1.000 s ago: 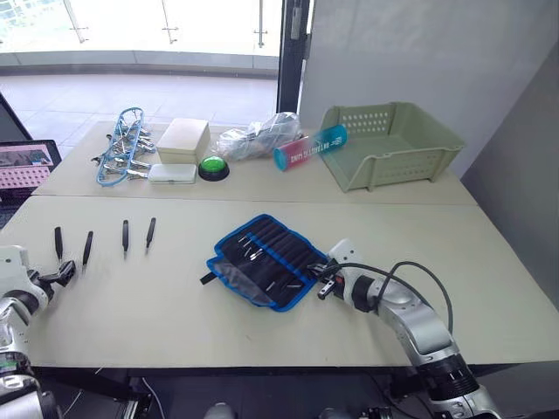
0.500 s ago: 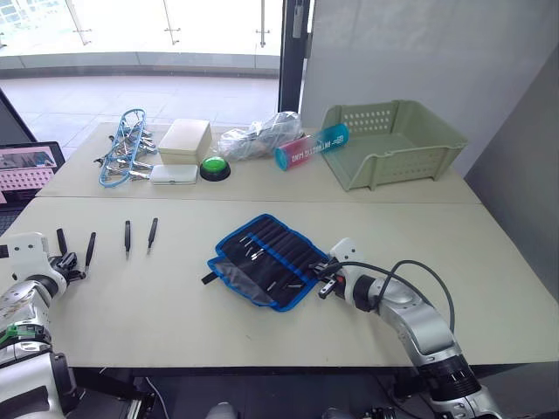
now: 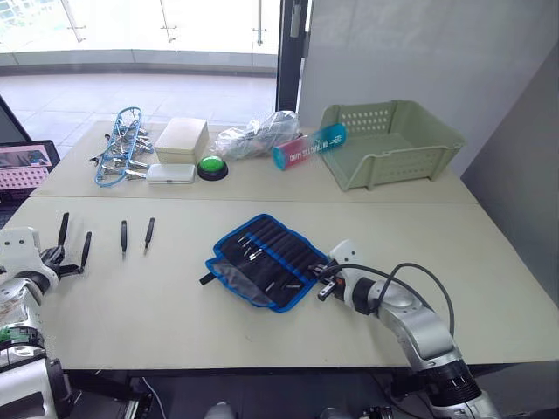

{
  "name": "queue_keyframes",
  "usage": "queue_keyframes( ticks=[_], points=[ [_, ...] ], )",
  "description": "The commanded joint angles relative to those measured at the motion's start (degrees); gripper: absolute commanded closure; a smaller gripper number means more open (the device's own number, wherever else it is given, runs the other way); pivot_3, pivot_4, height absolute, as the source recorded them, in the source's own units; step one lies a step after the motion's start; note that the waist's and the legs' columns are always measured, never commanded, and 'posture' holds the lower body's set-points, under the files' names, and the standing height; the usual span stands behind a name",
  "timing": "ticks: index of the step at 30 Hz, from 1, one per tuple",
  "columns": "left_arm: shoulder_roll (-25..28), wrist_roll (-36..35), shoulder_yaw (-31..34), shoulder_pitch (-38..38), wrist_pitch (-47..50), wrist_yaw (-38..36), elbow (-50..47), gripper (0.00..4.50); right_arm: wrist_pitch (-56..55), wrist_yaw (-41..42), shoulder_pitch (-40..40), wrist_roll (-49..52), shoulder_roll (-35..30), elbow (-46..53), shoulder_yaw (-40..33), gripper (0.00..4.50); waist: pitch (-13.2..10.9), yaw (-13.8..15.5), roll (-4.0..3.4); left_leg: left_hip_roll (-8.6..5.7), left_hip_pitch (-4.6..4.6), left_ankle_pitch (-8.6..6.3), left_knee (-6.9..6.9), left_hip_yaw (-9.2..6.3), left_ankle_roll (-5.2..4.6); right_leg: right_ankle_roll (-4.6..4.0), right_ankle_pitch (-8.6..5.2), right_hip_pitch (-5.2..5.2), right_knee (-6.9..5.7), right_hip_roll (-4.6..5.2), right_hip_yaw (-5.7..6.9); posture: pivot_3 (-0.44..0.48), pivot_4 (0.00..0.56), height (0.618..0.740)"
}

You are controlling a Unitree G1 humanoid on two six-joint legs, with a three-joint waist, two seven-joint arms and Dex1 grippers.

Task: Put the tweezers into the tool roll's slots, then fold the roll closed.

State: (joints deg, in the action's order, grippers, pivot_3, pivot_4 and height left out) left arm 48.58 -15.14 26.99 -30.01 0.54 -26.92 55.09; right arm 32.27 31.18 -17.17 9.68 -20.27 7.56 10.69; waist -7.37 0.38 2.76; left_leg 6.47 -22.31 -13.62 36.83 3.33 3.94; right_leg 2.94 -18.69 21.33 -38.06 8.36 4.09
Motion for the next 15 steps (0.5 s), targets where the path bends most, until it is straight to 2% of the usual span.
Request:
queue_keyframes(
  ticks=[1, 3, 8, 12, 15],
  points=[
    [0.84, -5.27, 1.3, 5.5, 6.88, -2.45, -26.63, 4.49, 1.26, -0.13, 2.03, -1.22, -0.35, -2.45, 1.2, 4.5, -0.04, -0.13, 0.07, 0.01, -0.02, 0.01, -0.01, -0.01, 0.02, 0.0, 0.0, 0.01, -0.01, 0.0, 0.0, 0.0, 0.15, 0.716],
    [0.15, -9.51, 0.15, 9.46, 14.43, -4.79, -39.88, 4.49, 1.22, -0.14, 2.02, -1.29, -0.27, -2.68, 1.22, 4.5, -0.09, -0.12, 0.05, 0.01, -0.04, 0.01, -0.01, -0.01, 0.02, 0.01, 0.01, -0.02, 0.01, 0.0, 0.0, 0.0, 0.15, 0.716],
    [-0.31, -19.84, -6.12, 14.3, 33.11, -9.02, -61.27, 4.49, 1.3, -0.16, 1.6, -1.37, 0.14, -3.13, 1.61, 4.5, -0.07, -0.16, -0.11, 0.0, 0.04, -0.08, 0.0, 0.01, -0.13, 0.02, 0.01, -0.08, 0.08, 0.0, -0.05, 0.0, 0.15, 0.716],
    [-0.91, -29.64, -12.43, 13.4, 49.53, -8.56, -73.41, 4.49, 1.15, -0.17, 1.25, -1.51, 0.61, -3.62, 1.99, 4.5, -0.06, -0.3, -0.08, 0.0, 0.02, -0.11, 0.01, -0.01, -0.19, 0.02, 0.01, -0.07, 0.09, 0.0, -0.06, 0.0, 0.15, 0.716],
    [-0.57, -31.66, -17.04, 11.62, 58.18, -6.02, -78.08, 4.49, 0.92, -0.3, 0.97, -1.63, 1.04, -4.0, 2.21, 4.5, -0.07, -0.61, -0.1, 0.0, 0.04, -0.1, 0.01, 0.0, -0.17, 0.02, 0.01, -0.06, 0.09, -0.01, -0.1, 0.0, 0.15, 0.716]
  ],
)
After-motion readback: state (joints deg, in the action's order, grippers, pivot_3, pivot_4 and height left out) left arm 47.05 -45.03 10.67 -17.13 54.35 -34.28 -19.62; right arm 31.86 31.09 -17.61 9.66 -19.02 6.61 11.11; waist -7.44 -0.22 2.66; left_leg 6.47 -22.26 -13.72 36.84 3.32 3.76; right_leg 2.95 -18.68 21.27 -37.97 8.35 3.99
